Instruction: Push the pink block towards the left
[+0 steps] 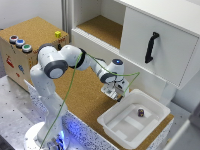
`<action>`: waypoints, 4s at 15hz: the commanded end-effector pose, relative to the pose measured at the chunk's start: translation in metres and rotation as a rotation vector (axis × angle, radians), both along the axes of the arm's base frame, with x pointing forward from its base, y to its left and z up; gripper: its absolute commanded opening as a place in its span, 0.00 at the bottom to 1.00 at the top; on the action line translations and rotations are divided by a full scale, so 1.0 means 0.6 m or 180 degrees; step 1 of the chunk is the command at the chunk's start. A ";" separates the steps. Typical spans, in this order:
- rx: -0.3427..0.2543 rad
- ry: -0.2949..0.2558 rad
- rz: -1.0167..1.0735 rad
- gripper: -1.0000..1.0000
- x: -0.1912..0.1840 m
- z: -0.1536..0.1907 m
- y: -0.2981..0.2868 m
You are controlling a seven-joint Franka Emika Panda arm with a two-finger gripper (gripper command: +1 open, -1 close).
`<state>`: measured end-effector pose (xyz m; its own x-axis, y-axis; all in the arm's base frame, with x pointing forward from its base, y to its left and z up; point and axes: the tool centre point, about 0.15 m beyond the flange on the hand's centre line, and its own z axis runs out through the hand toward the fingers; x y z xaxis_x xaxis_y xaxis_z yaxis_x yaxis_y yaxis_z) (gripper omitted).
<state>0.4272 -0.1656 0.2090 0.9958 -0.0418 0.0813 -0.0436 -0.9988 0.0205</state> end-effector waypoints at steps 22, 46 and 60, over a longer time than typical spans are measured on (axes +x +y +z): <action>0.0216 0.0252 -0.0120 0.00 0.030 0.016 0.267; 0.0432 0.0214 0.1541 1.00 -0.022 0.115 0.580; 0.0415 -0.0037 0.2201 1.00 0.007 -0.013 0.661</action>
<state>0.4158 0.2046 0.2458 0.8324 0.5498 0.0700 0.5542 -0.8256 -0.1055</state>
